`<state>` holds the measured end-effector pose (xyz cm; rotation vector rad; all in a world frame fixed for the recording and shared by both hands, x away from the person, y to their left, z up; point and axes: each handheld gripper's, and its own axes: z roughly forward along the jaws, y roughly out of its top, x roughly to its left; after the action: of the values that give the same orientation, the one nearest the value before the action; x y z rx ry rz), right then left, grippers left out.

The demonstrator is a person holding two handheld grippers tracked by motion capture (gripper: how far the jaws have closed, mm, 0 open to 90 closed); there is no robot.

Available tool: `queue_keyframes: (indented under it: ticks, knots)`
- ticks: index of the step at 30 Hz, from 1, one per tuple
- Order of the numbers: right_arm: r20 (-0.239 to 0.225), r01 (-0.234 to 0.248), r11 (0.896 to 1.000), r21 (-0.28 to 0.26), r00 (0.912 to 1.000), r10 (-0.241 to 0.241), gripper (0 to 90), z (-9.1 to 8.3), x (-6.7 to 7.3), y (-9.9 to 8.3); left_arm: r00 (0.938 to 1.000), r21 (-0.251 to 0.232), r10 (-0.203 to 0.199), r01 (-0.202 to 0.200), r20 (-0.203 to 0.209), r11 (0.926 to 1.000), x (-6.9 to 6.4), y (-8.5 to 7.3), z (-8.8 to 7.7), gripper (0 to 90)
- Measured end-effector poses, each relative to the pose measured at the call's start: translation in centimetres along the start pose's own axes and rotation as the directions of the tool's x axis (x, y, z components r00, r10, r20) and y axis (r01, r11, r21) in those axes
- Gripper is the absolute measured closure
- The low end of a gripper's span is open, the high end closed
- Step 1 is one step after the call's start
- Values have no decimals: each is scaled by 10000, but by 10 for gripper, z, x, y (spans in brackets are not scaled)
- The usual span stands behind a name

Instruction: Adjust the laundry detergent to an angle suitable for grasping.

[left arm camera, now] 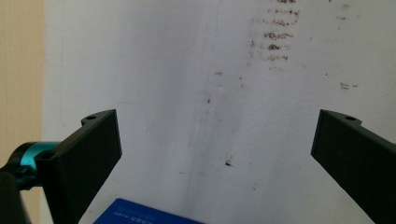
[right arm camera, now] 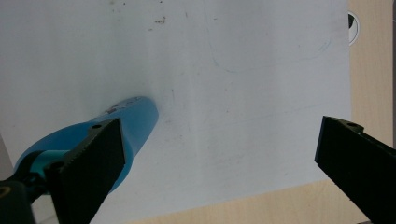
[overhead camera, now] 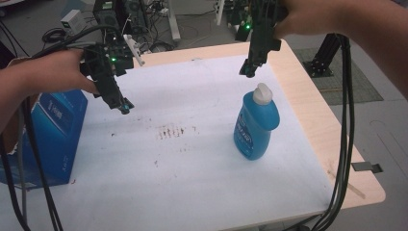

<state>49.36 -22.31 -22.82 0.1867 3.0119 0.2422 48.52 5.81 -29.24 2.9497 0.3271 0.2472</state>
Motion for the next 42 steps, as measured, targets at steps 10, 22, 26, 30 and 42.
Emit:
queue_keyframes:
  ticks: [10, 22, 26, 30, 42]
  knots:
    - [20, -218, 9997, -91, 9998, 218, 12, -7, 1, -10, 9999, -2, -85, 85, -105, 10000, -2, -1, -2, 17]
    - [430, -684, 9976, -47, 9967, 685, 12, -20, 7, -30, 9999, 9, 71, -71, -128, 10000, -6, 3, -3, 17]
    - [441, -985, 9951, 8, 9942, 984, 12, -23, 12, -45, 9999, -28, -24, 24, -141, 10000, -7, 4, -3, 17]
    - [540, -1003, 9950, -7, 9935, 1002, 12, -25, 15, -53, 9998, 33, -56, 57, -197, 10000, -11, 5, -4, 17]
    - [752, -1462, 9892, -138, 9863, 1468, 13, -29, 25, -77, 9998, 23, -63, 64, -182, 10000, -17, 6, -3, 17]
